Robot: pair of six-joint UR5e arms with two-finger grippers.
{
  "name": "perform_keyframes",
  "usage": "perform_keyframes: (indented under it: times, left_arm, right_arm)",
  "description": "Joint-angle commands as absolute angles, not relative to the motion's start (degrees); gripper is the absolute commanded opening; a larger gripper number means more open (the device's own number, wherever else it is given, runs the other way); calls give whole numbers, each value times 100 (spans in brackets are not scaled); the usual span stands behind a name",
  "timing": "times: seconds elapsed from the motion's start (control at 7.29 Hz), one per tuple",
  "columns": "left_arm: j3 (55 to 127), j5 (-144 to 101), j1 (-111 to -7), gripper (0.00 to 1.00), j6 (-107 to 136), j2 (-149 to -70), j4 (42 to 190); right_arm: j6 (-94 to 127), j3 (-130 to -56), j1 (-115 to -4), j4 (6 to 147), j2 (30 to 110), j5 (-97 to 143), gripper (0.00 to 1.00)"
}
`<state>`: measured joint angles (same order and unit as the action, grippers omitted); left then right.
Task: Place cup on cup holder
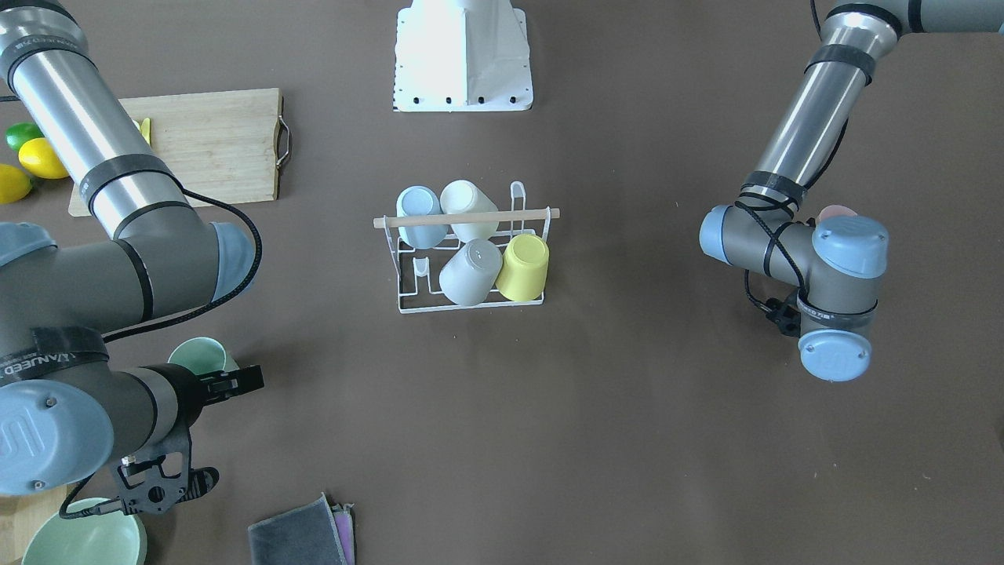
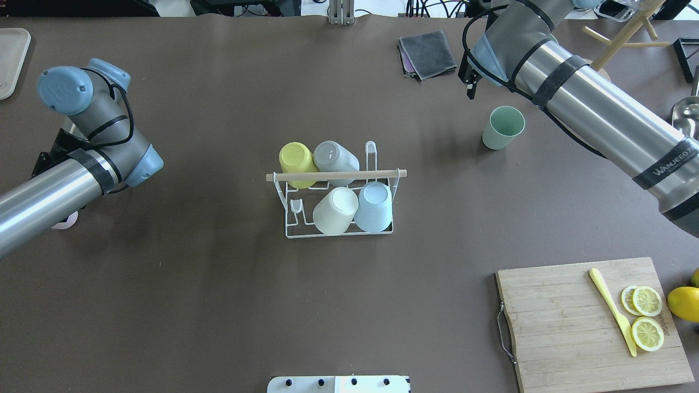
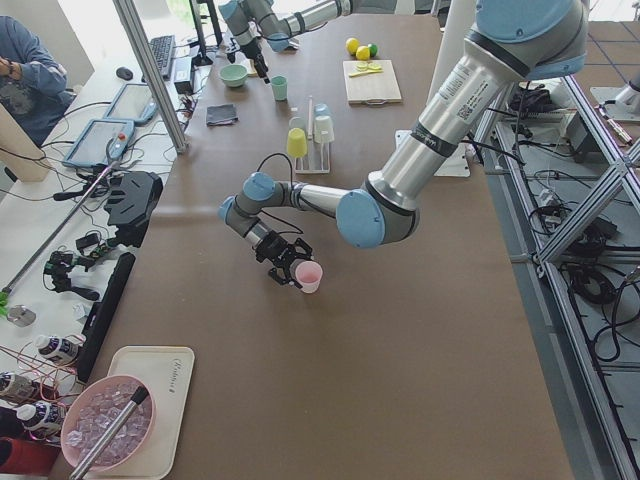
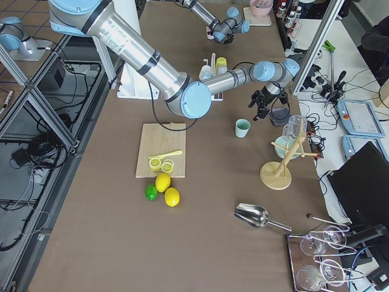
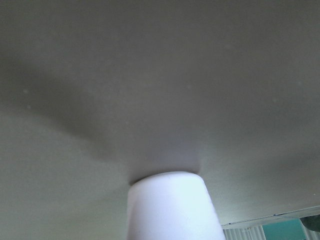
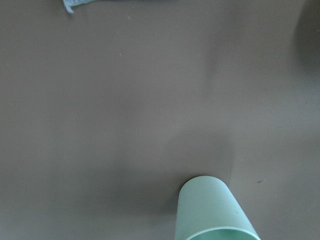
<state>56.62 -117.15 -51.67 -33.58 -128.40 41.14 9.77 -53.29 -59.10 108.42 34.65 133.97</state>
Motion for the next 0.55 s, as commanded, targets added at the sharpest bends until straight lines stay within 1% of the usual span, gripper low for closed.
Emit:
perform_keyframes:
  times: [0.0, 0.14, 0.27, 0.41]
  left_arm:
    - [5660, -11585, -5159, 69, -3314, -12850, 4113]
    - [5660, -11584, -5159, 60, -3305, -12858, 4113]
    - [5669, -11575, -5133, 39, -3305, -12867, 4113]
    - [5799, -11584, -5142, 21, -3296, -12876, 4113]
  right_arm:
    - [345, -4556, -5854, 10854, 3051, 13237, 100]
    - [117, -4335, -5793, 10846, 2937, 13106, 100]
    - [-95, -4142, -5783, 10846, 2866, 13052, 100]
    - [-384, -3931, -5740, 10846, 2778, 13043, 100]
